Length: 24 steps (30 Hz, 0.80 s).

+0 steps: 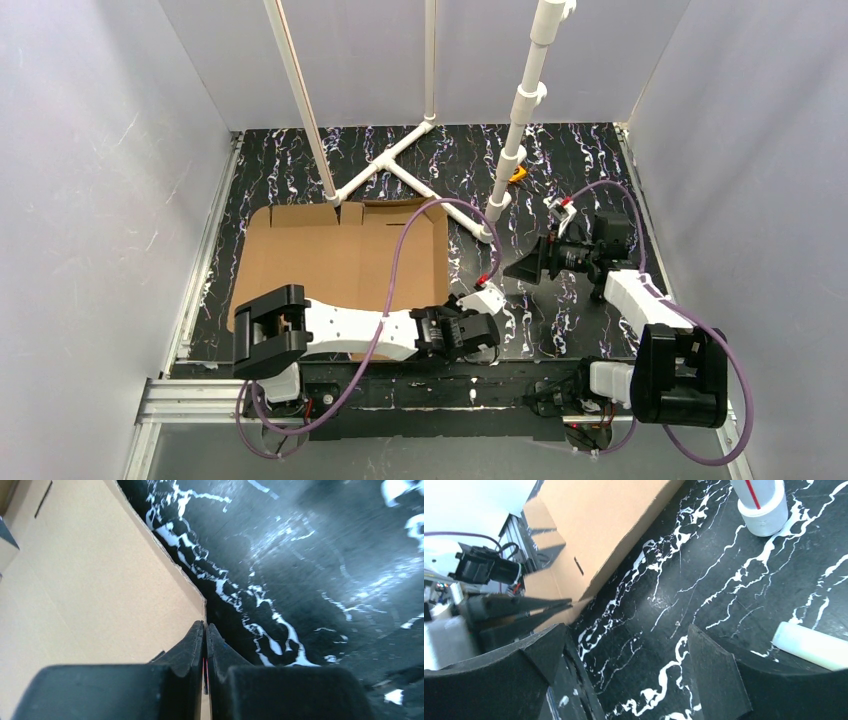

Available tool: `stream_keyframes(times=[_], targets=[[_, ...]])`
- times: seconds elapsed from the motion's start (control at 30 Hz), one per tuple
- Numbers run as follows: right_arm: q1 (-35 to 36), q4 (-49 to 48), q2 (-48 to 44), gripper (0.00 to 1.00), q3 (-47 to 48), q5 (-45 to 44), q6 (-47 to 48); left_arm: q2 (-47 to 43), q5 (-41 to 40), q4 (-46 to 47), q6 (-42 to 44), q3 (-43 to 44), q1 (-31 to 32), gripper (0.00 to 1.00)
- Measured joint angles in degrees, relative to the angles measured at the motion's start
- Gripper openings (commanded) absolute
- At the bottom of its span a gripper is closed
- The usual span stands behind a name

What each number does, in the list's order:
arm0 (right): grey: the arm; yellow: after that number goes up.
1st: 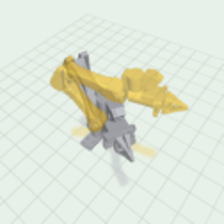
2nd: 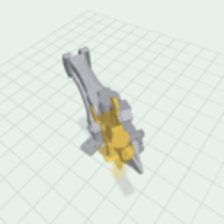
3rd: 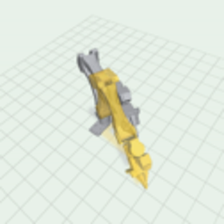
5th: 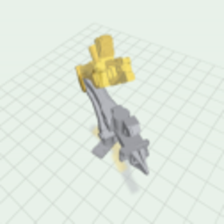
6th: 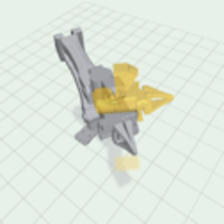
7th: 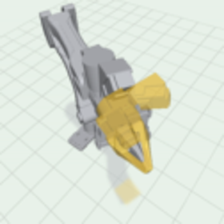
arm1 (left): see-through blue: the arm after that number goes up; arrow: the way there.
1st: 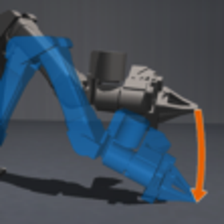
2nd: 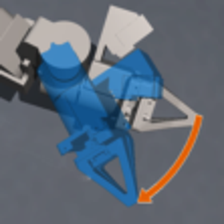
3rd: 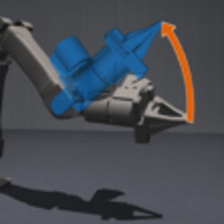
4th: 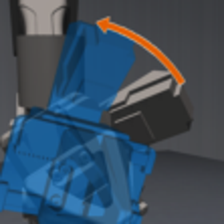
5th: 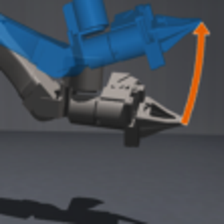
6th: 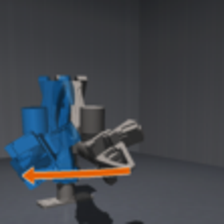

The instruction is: Fold the paper box

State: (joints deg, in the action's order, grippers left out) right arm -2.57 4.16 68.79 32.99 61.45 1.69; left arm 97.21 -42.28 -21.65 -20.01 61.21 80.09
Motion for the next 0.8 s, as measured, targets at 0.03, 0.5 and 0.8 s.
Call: stream_keyframes(times=[0.03,0.5,0.8], targets=[[0.83,-2.25,0.15,1.00,-0.72,-0.83,-2.91,-0.55,-0.37,1.64,0.59,-0.31,0.52,0.00],[18.47,-7.87,3.41,1.00,1.20,-27.23,-19.61,-3.26,0.15,21.53,5.55,-5.64,4.22,0.00],[22.45,-9.07,5.77,0.95,1.31,-33.44,-23.45,-3.26,1.29,24.48,4.37,-7.28,5.07,0.00]])
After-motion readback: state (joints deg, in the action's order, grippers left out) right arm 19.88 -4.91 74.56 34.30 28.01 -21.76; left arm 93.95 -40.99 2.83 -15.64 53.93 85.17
